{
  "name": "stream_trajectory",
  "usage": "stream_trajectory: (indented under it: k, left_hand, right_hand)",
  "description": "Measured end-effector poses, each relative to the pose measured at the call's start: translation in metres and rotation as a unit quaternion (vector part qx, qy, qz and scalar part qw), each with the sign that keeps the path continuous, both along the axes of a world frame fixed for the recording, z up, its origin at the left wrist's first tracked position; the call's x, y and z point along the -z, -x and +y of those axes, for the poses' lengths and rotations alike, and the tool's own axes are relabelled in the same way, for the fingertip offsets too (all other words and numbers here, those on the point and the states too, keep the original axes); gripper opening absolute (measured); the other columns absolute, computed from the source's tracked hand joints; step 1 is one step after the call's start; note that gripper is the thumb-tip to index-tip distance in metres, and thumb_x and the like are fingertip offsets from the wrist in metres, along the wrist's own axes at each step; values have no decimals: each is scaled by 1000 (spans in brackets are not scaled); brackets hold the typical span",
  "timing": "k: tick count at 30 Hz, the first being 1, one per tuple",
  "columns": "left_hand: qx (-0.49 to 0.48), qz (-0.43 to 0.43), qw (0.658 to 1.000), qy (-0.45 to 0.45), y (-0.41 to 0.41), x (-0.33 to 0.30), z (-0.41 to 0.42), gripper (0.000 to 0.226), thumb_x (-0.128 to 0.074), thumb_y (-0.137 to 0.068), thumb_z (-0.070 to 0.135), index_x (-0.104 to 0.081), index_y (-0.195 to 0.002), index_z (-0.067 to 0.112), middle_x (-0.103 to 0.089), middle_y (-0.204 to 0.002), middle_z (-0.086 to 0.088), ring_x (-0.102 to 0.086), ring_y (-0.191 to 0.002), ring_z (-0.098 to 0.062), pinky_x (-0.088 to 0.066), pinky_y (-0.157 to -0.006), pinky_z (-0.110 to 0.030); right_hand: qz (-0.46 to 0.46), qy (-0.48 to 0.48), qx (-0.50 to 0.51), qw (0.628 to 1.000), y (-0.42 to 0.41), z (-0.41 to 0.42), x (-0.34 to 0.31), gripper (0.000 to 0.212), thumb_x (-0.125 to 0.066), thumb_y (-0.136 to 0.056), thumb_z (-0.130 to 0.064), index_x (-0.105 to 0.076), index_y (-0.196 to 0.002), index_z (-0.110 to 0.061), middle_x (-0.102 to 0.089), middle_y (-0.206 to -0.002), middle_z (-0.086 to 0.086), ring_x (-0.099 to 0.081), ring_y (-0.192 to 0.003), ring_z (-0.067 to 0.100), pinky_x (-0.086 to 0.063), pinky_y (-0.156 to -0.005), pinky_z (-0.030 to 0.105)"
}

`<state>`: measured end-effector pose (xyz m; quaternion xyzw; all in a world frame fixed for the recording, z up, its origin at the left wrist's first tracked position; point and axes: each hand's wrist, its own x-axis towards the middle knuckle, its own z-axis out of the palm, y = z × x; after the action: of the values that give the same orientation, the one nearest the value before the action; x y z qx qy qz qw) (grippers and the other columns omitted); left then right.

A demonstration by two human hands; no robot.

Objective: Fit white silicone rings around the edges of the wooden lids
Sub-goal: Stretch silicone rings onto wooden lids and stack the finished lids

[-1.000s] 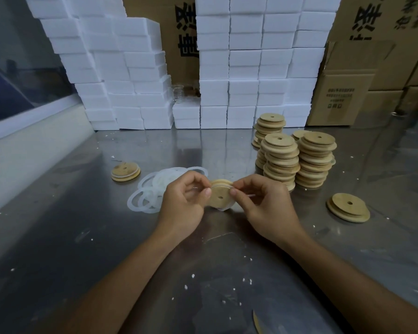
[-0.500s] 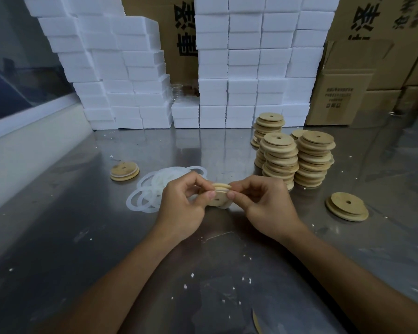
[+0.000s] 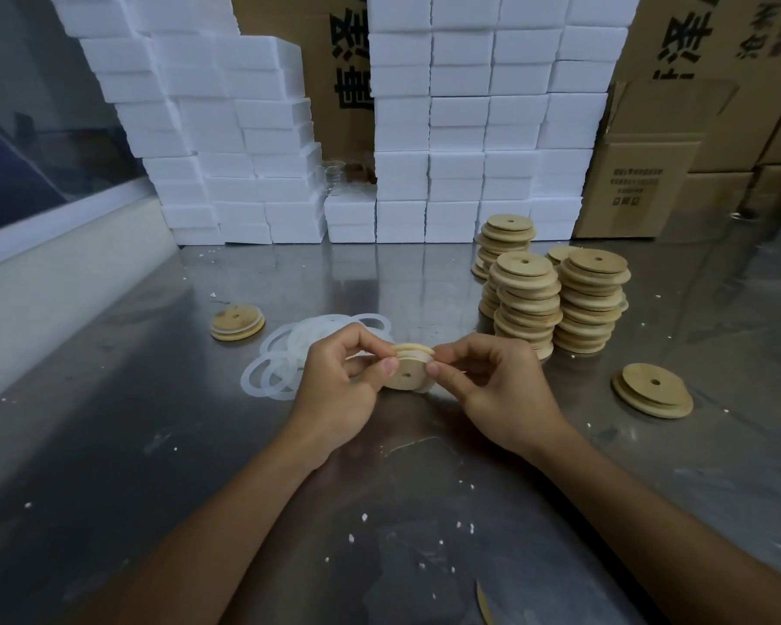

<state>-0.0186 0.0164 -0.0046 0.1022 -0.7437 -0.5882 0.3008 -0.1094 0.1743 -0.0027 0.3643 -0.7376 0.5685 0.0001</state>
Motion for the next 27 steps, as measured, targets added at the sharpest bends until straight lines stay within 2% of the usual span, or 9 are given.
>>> stream_trajectory:
  k: [4, 9, 13, 15, 19, 22, 25, 27]
  left_hand:
    - [4, 2, 1000, -4, 1, 1, -1, 28, -68, -85, -5, -64, -73, 21, -73, -90, -4, -72, -89, -21, -57, -81, -40]
    - [-14, 26, 994, 105, 2, 1, 4, 29, -68, -85, 0, -61, -78, 26, -70, -86, 12, -70, -86, -9, -55, -74, -21]
    - [-30, 58, 973, 221, 1, 0, 6, 19, -71, -82, 12, -63, -81, 30, -67, -88, 14, -65, -89, -10, -55, -76, -20]
    - [-28, 60, 970, 232, 1, 0, 6, 19, -72, -83, 10, -64, -82, 27, -66, -88, 15, -64, -89, -8, -55, -76, -20]
    - [-23, 40, 973, 224, -1, -3, 6, 20, -71, -85, 5, -64, -80, 24, -66, -90, 16, -63, -91, -5, -54, -77, -20]
    - [-33, 29, 976, 215, -2, -5, 7, 25, -70, -86, 5, -63, -77, 27, -66, -88, 15, -62, -92, -5, -54, -78, -19]
    - [-44, 27, 977, 206, -2, -7, 8, 30, -70, -85, 4, -61, -75, 31, -67, -86, 14, -64, -93, -6, -56, -78, -20]
    - [-37, 26, 980, 192, -2, -7, 7, 29, -71, -84, 3, -62, -75, 29, -69, -87, 12, -65, -92, -9, -58, -79, -25]
  right_hand:
    - [19, -10, 9, 1000, -1, 0, -1, 3, -76, -84, -8, -76, -87, -9, -75, -85, -4, -72, -77, 10, -61, -75, 37]
    - [56, -22, 31, 998, -1, 1, 1, 9, -76, -84, -6, -73, -81, -14, -73, -80, -8, -69, -72, 7, -59, -69, 38]
    - [153, -26, 25, 988, -5, 3, 0, 7, -74, -83, -3, -72, -84, -10, -71, -78, -10, -67, -73, 6, -57, -66, 31]
    - [207, -29, 12, 978, -5, 4, -2, 7, -72, -83, -1, -70, -86, -7, -71, -79, -3, -67, -73, 9, -57, -66, 30]
    - [269, -36, 6, 963, -5, 5, -4, 5, -70, -83, 0, -68, -85, -4, -70, -79, 2, -66, -73, 15, -54, -64, 37]
    - [253, -18, 6, 967, -7, 4, -3, 4, -72, -83, 0, -70, -85, -3, -71, -80, 1, -67, -74, 12, -56, -66, 32]
    - [185, 10, 14, 983, -8, 2, -2, 5, -75, -83, -2, -74, -86, -5, -73, -80, -5, -69, -76, 6, -57, -70, 20]
    - [149, 16, 18, 989, -8, 2, -2, 6, -76, -82, -2, -75, -86, -5, -73, -81, -6, -69, -76, 5, -57, -72, 20]
